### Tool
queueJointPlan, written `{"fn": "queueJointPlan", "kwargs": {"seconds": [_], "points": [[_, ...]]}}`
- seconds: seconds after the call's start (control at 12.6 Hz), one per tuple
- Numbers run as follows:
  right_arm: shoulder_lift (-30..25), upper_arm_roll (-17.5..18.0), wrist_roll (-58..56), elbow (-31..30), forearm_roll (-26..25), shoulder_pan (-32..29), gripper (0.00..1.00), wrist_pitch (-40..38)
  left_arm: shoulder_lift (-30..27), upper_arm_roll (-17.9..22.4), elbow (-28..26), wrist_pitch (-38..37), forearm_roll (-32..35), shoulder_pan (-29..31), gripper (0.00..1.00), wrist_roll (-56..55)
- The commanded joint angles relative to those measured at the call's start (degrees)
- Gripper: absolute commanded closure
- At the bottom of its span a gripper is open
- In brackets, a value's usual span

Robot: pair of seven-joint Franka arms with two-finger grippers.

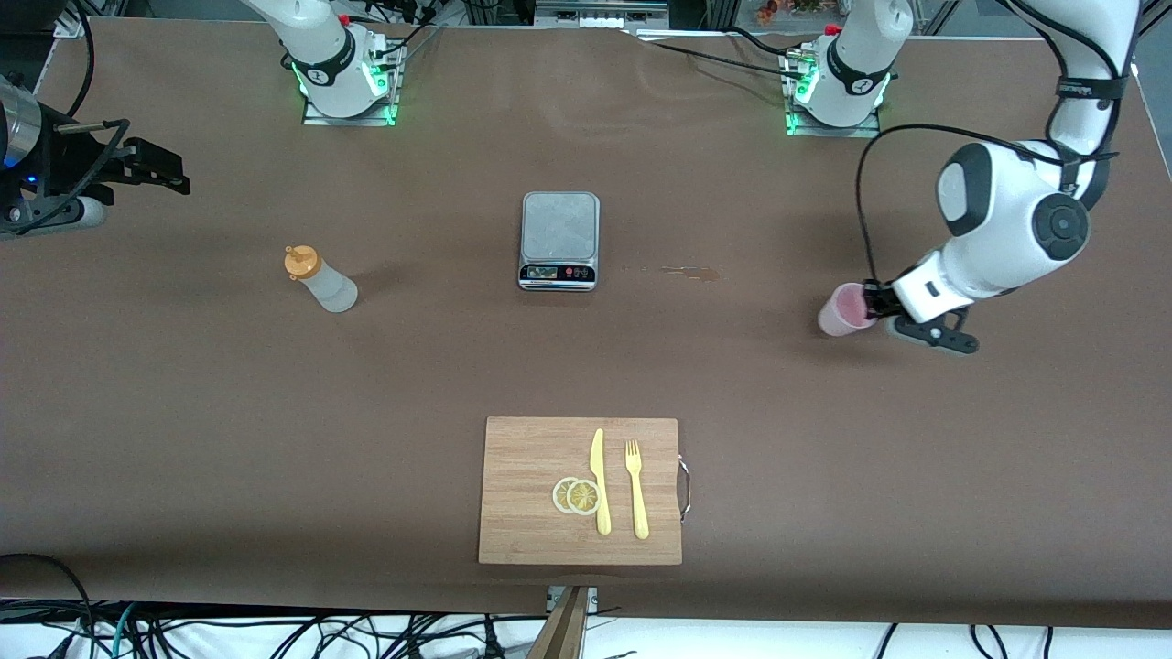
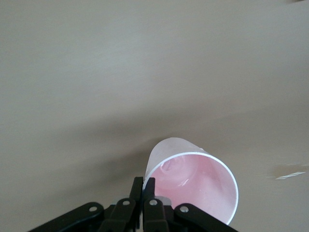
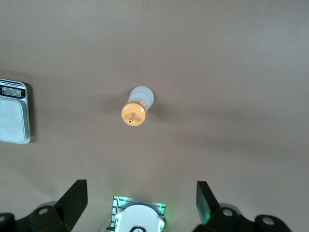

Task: Add sauce to pink cup with both arms
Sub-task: 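Carry the pink cup with the left gripper onto the scale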

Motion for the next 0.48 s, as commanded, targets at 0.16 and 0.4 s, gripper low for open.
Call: {"fn": "queueJointPlan", "kwargs": {"seconds": [0.16,0.4], "points": [[0.3,-0.2,-1.1,0.8,0.7,0.0,0.00,-1.0,0.4,0.7,5.6,-3.3,-2.1,-16.7,1.00,-16.0],[0.3,-0.2,-1.5,0.8,0.8,-0.1,0.00,-1.0,3.2,0.6,9.2,-2.9,-2.2,-27.7,1.00,-30.4]]}}
